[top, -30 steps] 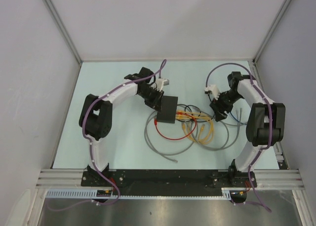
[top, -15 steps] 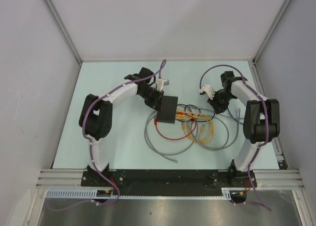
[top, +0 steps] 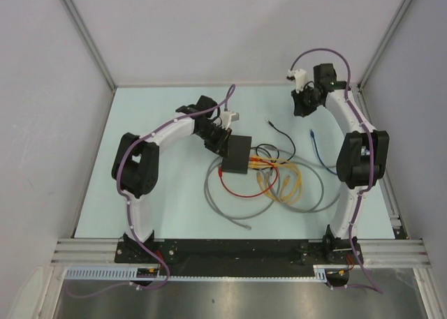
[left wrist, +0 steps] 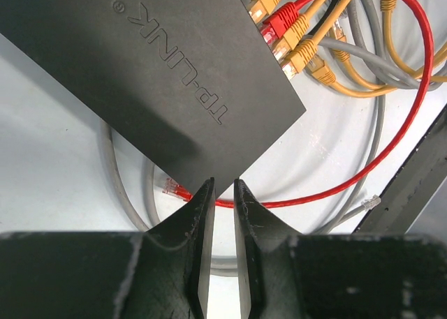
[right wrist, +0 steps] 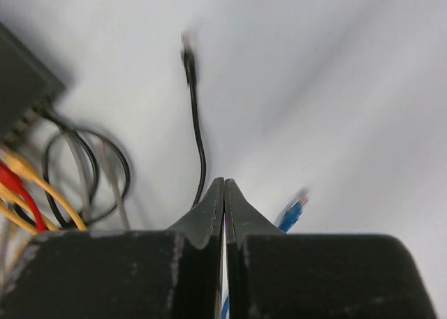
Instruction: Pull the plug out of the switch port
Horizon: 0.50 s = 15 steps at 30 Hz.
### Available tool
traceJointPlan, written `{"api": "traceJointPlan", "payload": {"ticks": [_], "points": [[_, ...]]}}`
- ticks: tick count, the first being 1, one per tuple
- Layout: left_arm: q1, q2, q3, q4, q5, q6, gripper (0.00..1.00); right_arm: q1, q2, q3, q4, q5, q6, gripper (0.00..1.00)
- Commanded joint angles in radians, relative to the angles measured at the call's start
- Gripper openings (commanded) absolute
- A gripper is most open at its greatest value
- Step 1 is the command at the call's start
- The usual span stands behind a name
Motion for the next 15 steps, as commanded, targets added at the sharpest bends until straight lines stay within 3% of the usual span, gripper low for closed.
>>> {"api": "traceJointPlan", "payload": {"ticks": [1, 4, 5, 6, 8, 11, 15], "points": [[0.005, -0.051, -0.009, 0.011, -0.001, -0.005, 0.22, 0.003, 0.009, 0.126, 0.060, -0.054, 0.178, 0.00], [0.005, -0.053, -0.010, 0.011, -0.007, 0.001, 0.23, 0.004, 0.018, 0.133, 0.062, -0.070, 0.174, 0.03], [0.005, -0.055, -0.010, 0.008, -0.010, 0.004, 0.23, 0.003, 0.030, 0.149, 0.000, -0.143, 0.114, 0.26], [0.005, -0.056, -0.012, 0.005, -0.014, 0.004, 0.23, 0.003, 0.039, 0.162, -0.054, -0.173, 0.067, 0.38], [0.005, -0.061, -0.017, 0.009, -0.019, 0.007, 0.23, 0.013, 0.059, 0.177, -0.219, -0.140, -0.028, 0.52], [0.005, -0.056, -0.020, 0.011, -0.019, 0.007, 0.24, -0.004, 0.028, 0.118, -0.363, -0.140, -0.225, 0.59], [0.005, -0.042, -0.012, 0.011, -0.011, 0.002, 0.24, -0.042, -0.060, -0.112, -0.372, -0.091, -0.418, 0.62]]}}
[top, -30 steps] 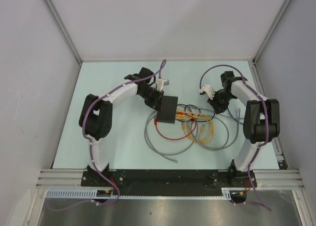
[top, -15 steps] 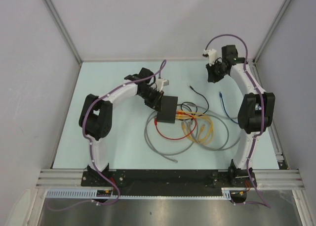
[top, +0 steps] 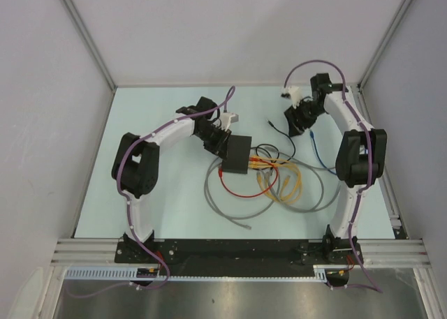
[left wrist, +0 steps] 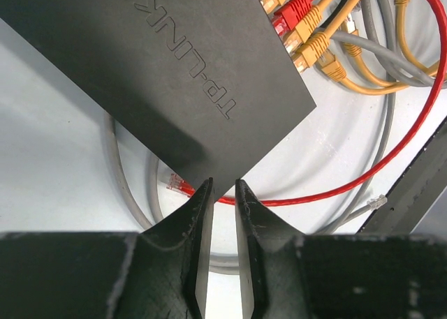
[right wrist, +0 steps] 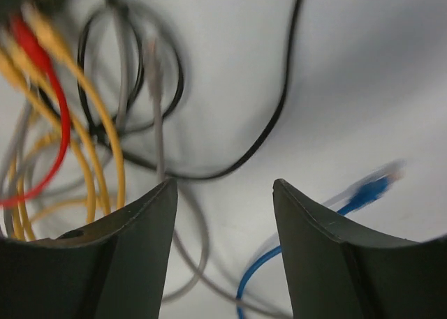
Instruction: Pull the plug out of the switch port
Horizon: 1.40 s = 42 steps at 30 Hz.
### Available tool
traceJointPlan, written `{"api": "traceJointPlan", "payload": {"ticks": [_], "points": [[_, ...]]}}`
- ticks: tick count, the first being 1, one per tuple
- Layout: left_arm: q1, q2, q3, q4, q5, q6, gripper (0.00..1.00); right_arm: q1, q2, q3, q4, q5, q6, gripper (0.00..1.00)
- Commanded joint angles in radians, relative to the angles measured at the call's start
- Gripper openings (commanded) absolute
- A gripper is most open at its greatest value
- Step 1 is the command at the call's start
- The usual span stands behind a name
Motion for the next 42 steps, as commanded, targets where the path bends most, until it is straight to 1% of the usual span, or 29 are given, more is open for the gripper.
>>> {"api": "traceJointPlan", "payload": {"ticks": [1, 4, 6, 7, 10, 16, 19, 20, 23, 24, 26, 27, 29, 30, 32, 33, 36, 37, 38, 39, 40, 42], "points": [[0.005, -0.042, 0.003, 0.014, 0.012, -0.002, 0.24, -0.048, -0.098, -0.179, -0.161, 0.037, -0.317, 0.63], [0.005, -0.031, 0.001, 0.014, 0.018, -0.006, 0.25, -0.067, -0.129, -0.264, -0.223, 0.029, -0.434, 0.64], [0.005, -0.028, 0.001, 0.013, 0.021, -0.008, 0.25, -0.067, -0.149, -0.307, -0.215, 0.049, -0.454, 0.64], [0.004, -0.028, 0.001, 0.013, 0.023, -0.010, 0.24, -0.067, -0.152, -0.336, -0.192, 0.057, -0.457, 0.64], [0.004, -0.030, 0.001, 0.014, 0.020, -0.010, 0.24, -0.064, -0.144, -0.345, -0.155, 0.058, -0.447, 0.65], [0.004, -0.030, 0.001, 0.013, 0.015, -0.008, 0.25, -0.016, -0.106, -0.373, -0.146, 0.063, -0.462, 0.64], [0.004, -0.030, 0.000, 0.013, 0.012, -0.008, 0.25, 0.007, -0.088, -0.384, -0.106, 0.087, -0.430, 0.62], [0.004, -0.030, 0.000, 0.014, 0.010, -0.010, 0.25, 0.010, -0.088, -0.384, -0.090, 0.090, -0.393, 0.61], [0.004, -0.034, -0.006, 0.014, 0.010, -0.010, 0.25, 0.016, -0.103, -0.376, -0.002, 0.124, -0.320, 0.45], [0.004, -0.034, -0.006, 0.014, 0.007, -0.008, 0.25, 0.030, -0.111, -0.364, 0.007, 0.145, -0.299, 0.36], [0.002, -0.039, -0.011, 0.014, 0.004, -0.008, 0.25, 0.031, -0.147, -0.341, 0.000, 0.155, -0.298, 0.27], [0.002, -0.042, -0.014, 0.016, 0.003, -0.006, 0.25, 0.025, -0.160, -0.315, 0.000, 0.146, -0.289, 0.19], [0.002, -0.045, -0.023, 0.019, 0.006, -0.008, 0.25, 0.024, -0.173, -0.278, -0.017, 0.114, -0.273, 0.14], [0.002, -0.042, -0.025, 0.020, 0.006, -0.010, 0.25, 0.021, -0.172, -0.234, -0.048, 0.101, -0.266, 0.10], [0.002, -0.037, -0.022, 0.022, 0.009, -0.010, 0.25, 0.016, -0.161, -0.180, -0.068, 0.054, -0.207, 0.08], [0.002, -0.031, -0.020, 0.023, 0.007, -0.010, 0.25, 0.011, -0.148, -0.116, -0.082, 0.014, -0.142, 0.06], [0.002, -0.025, -0.014, 0.023, 0.012, -0.010, 0.25, -0.016, -0.112, -0.016, -0.074, -0.070, -0.014, 0.02], [0.001, -0.023, -0.014, 0.022, 0.012, -0.011, 0.25, -0.036, -0.105, 0.045, -0.062, -0.086, 0.092, 0.00], [0.001, -0.023, -0.014, 0.022, 0.013, -0.011, 0.25, -0.045, -0.097, 0.075, -0.030, -0.100, 0.157, 0.00], [0.001, -0.023, -0.014, 0.023, 0.014, -0.011, 0.25, -0.055, -0.092, 0.093, -0.007, -0.112, 0.209, 0.00], [0.001, -0.023, -0.014, 0.023, 0.014, -0.011, 0.25, -0.056, -0.097, 0.102, 0.019, -0.104, 0.301, 0.00], [0.001, -0.023, -0.016, 0.023, 0.012, -0.011, 0.25, -0.055, -0.124, 0.095, 0.082, -0.056, 0.359, 0.00]]}}
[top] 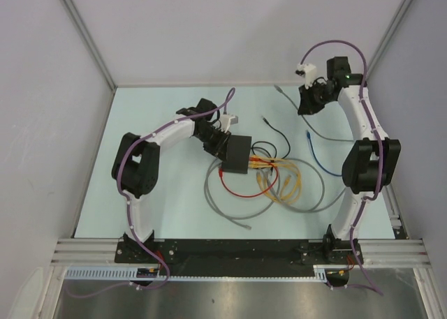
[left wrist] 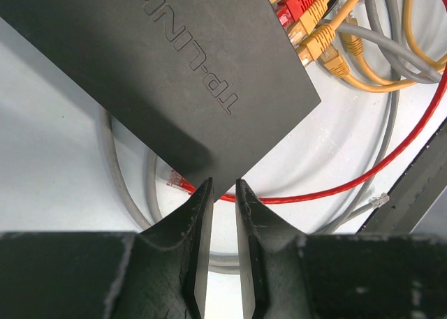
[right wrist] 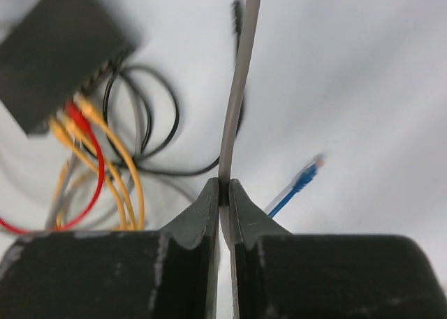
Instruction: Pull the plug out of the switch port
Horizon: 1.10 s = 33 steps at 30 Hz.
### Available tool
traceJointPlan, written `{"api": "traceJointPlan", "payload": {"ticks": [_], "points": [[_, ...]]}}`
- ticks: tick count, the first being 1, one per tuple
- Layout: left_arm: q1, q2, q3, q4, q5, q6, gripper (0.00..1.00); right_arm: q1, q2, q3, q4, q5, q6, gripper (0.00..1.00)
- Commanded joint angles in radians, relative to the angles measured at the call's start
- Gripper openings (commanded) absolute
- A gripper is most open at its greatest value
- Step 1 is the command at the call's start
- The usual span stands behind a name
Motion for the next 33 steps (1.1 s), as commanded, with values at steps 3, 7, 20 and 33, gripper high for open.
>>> {"api": "traceJointPlan", "payload": {"ticks": [3, 7, 20, 33], "points": [[0.001, -0.022, 0.004, 0.015, 0.012, -0.010, 0.25, 0.003, -0.046, -0.026, 0.195, 0.270, 0.455, 0.00], [-0.001, -0.016, 0.009, 0.015, 0.010, -0.010, 0.25, -0.007, -0.013, -0.087, 0.223, 0.438, 0.606, 0.00], [0.047, -0.094, 0.018, -0.052, -0.068, 0.064, 0.28, -0.026, 0.180, 0.068, 0.252, 0.297, 0.562, 0.59], [0.119, -0.159, 0.039, 0.013, 0.113, 0.003, 0.19, 0.135, 0.278, 0.009, 0.133, -0.517, 0.390, 0.59]]}}
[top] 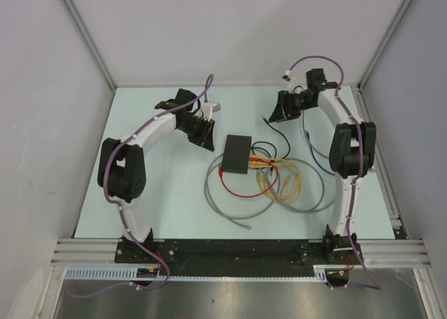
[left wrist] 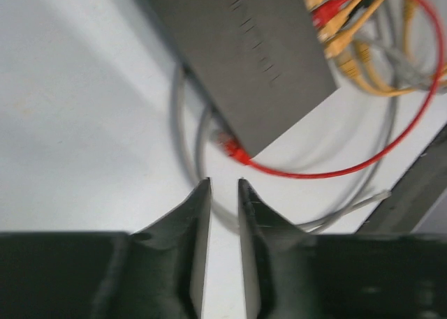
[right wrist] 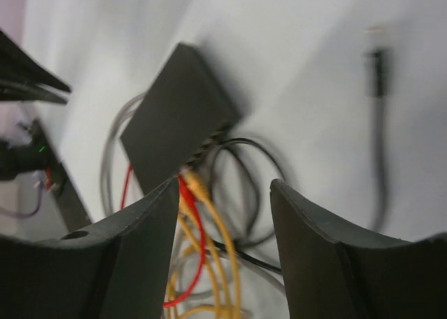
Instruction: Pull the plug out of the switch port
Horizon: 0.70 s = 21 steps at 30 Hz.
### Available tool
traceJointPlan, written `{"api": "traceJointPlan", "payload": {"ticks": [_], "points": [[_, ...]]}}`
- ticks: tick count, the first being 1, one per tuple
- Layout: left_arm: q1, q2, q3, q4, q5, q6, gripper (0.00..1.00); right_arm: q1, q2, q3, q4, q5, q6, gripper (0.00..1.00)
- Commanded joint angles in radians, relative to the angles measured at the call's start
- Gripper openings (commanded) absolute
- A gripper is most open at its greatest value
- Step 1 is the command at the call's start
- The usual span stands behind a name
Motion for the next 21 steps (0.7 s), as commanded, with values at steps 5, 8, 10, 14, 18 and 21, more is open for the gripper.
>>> {"api": "traceJointPlan", "payload": {"ticks": [5, 8, 10, 14, 18, 21], "points": [[-0.012, 0.070, 0.164, 0.039, 0.211, -0.108, 0.00, 0.139, 0.074, -0.056, -0.050, -0.176, -0.036, 0.56], [-0.023, 0.076, 0.132, 0.073, 0.205, -0.090, 0.00, 0.139, 0.094, -0.058, -0.048, -0.145, -0.045, 0.53], [-0.028, 0.107, 0.129, 0.050, 0.205, -0.064, 0.00, 0.139, 0.095, -0.085, -0.042, -0.134, -0.053, 0.50], [-0.037, 0.137, 0.115, 0.056, 0.213, -0.059, 0.00, 0.148, 0.098, -0.142, -0.024, -0.128, -0.053, 0.42], [-0.075, 0.154, 0.130, 0.051, 0.208, -0.047, 0.00, 0.162, 0.094, -0.179, -0.016, -0.137, -0.076, 0.41], [-0.101, 0.174, 0.133, 0.048, 0.190, -0.041, 0.00, 0.170, 0.098, -0.205, -0.005, -0.146, -0.076, 0.41]]}}
